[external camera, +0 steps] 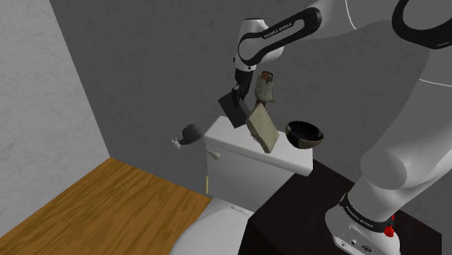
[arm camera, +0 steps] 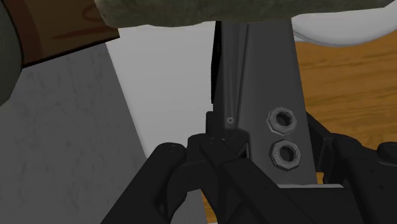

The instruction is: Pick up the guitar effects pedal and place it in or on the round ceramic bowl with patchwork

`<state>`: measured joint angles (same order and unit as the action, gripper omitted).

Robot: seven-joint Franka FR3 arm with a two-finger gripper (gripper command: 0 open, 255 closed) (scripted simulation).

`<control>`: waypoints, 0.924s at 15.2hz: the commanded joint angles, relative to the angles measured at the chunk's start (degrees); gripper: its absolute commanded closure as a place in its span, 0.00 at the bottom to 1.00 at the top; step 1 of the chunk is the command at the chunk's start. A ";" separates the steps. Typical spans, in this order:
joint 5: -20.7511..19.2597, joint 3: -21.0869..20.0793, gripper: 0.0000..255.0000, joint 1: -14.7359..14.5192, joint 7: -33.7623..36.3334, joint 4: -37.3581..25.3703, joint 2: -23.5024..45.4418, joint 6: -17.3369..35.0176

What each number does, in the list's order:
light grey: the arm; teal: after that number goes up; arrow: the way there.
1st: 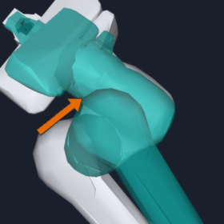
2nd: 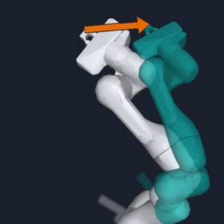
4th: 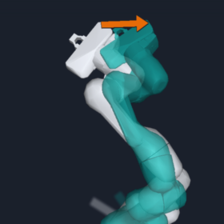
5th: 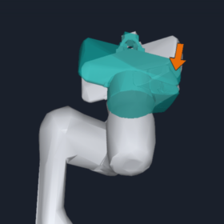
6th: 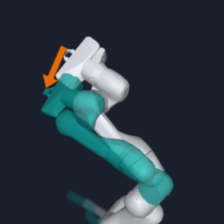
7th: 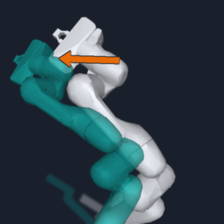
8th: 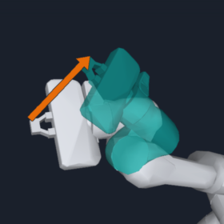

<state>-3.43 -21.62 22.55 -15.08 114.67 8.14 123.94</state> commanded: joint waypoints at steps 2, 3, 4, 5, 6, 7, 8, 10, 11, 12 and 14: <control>0.57 -0.05 1.00 0.15 -0.45 -1.33 -1.14 -2.33; 0.71 -0.07 1.00 0.17 -0.55 -1.78 -1.44 -3.04; 0.85 -0.09 1.00 0.20 -0.64 -2.23 -1.72 -3.76; 0.98 -0.10 1.00 0.22 -0.73 -2.70 -1.99 -4.48; 1.11 -0.11 1.00 0.24 -0.81 -3.18 -2.26 -5.20; 1.23 -0.12 1.00 0.26 -0.89 -3.67 -2.50 -5.93; 1.34 -0.13 1.00 0.28 -0.97 -4.18 -2.74 -6.65; 1.55 -0.14 1.00 0.31 -1.11 -5.23 -3.18 -8.11; 1.64 -0.15 1.00 0.33 -1.17 -5.78 -3.38 -8.84; 1.73 -0.15 1.00 0.34 -1.23 -6.34 -3.57 -9.58; 1.83 -0.15 1.00 0.36 -1.30 -7.00 -3.79 -10.43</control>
<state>-1.75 -21.80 22.85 -16.24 107.74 4.70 113.88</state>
